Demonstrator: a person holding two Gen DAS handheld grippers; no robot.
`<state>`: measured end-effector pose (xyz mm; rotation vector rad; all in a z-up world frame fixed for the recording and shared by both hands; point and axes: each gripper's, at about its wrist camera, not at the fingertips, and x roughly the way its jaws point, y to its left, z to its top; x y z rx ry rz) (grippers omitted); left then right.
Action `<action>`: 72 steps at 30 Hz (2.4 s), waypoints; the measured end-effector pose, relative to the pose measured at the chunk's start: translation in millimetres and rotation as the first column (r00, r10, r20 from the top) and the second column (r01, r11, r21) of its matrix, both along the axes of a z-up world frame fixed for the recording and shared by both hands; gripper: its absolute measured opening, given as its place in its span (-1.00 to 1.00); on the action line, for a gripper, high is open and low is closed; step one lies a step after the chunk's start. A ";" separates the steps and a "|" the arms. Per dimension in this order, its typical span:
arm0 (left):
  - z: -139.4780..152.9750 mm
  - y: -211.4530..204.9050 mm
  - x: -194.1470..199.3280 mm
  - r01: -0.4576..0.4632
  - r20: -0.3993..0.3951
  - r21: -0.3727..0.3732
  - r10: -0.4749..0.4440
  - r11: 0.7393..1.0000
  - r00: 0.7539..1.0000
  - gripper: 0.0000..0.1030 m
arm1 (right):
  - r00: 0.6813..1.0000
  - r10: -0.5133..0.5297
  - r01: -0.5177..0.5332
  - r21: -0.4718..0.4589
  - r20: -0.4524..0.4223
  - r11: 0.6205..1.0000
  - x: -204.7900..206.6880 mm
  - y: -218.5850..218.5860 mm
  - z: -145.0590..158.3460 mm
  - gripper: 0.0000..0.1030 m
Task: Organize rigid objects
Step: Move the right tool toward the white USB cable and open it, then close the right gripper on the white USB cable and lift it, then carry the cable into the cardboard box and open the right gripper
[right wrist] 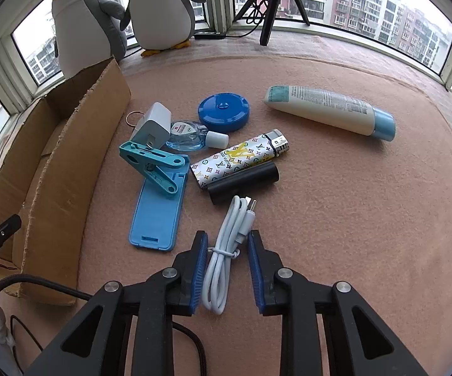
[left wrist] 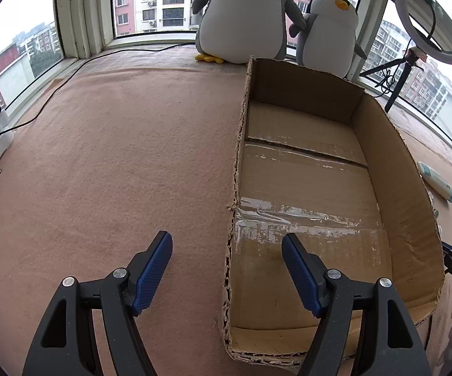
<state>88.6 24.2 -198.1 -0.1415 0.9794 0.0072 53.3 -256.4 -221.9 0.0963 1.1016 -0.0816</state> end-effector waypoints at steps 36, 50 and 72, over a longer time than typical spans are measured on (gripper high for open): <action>-2.6 -9.5 9.1 0.041 0.005 0.033 -0.041 0.999 0.999 0.25 | 0.981 0.095 -0.105 0.056 0.167 0.993 -5.8 37.8 63.1 -0.66; -2.3 -11.2 8.9 0.044 0.011 0.041 -0.044 0.998 0.999 0.25 | 0.950 0.238 -0.259 0.084 0.203 0.962 1.3 98.8 76.5 -0.66; -1.2 -10.9 9.4 0.044 0.013 0.046 -0.045 0.998 0.999 0.25 | 0.933 0.319 -0.338 0.100 0.166 0.936 10.1 138.8 57.5 -0.65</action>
